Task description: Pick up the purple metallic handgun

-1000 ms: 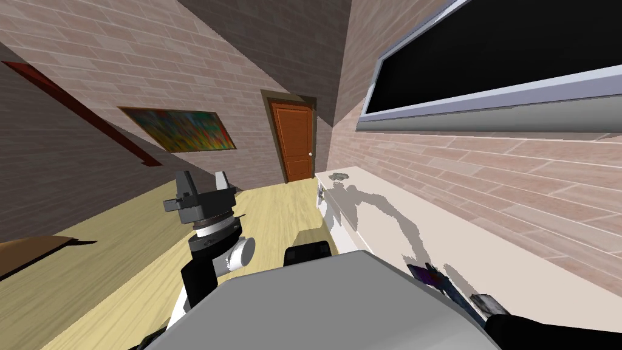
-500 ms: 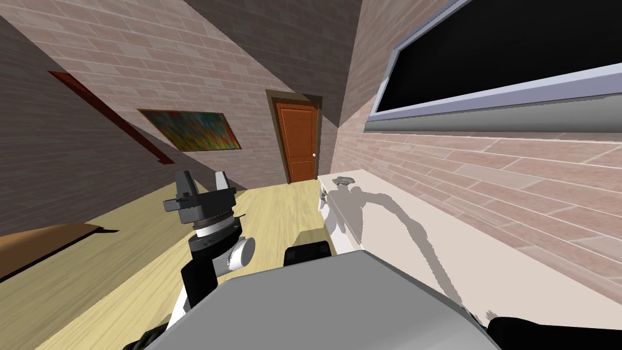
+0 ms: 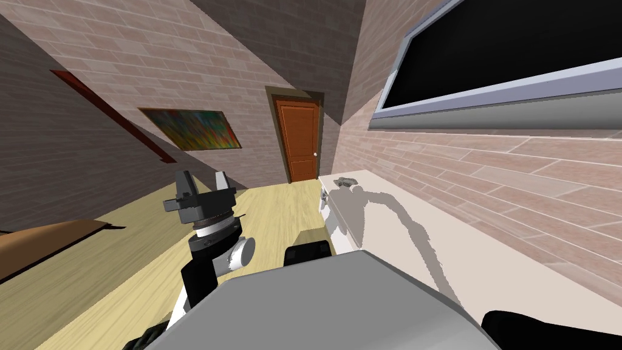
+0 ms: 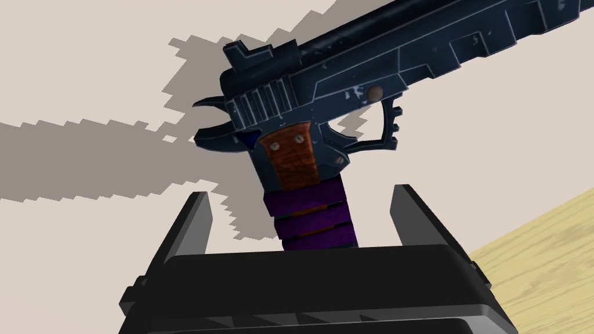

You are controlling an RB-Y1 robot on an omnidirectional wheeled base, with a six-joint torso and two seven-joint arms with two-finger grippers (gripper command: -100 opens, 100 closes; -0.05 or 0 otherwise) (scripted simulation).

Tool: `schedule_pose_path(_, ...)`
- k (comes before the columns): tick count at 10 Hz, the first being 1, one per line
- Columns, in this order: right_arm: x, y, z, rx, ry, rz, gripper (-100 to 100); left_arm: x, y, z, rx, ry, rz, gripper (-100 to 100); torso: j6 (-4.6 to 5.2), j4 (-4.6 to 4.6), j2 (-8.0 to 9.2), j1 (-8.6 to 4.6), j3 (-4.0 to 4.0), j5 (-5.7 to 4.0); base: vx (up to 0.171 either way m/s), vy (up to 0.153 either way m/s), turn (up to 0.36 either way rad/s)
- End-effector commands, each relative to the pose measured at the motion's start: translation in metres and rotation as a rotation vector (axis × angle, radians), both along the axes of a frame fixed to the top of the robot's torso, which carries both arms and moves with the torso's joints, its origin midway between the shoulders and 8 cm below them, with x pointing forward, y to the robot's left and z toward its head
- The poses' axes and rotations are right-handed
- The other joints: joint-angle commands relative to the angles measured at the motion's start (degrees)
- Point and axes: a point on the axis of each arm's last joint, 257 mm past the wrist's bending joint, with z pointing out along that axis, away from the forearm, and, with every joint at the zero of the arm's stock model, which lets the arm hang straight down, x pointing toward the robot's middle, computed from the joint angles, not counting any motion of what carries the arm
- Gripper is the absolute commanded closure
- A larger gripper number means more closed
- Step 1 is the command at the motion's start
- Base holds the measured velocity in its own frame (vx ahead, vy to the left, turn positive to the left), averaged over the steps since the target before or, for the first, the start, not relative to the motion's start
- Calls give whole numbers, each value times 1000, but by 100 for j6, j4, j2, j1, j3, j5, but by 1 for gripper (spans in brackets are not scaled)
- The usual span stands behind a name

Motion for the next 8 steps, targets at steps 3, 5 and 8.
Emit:
schedule_pose_path(3, -5, 0, -11, 1, -1, -13, -100, 0, 0, 0, 0, 0, 0, 0, -1, 2, 7, 2, 5, 0, -3, 1, 43)
schedule_pose_path(5, -8, 0, -19, 2, -2, -21, -100, 0, 0, 0, 0, 0, 0, 0, 0, 3, 11, 3, 7, 0, -7, 1, 42)
schedule_pose_path(8, -9, 1, -22, 2, -2, -24, 100, 0, 0, 0, 0, 0, 0, 0, 1, 3, 10, 3, 6, 1, -2, 1, 16)
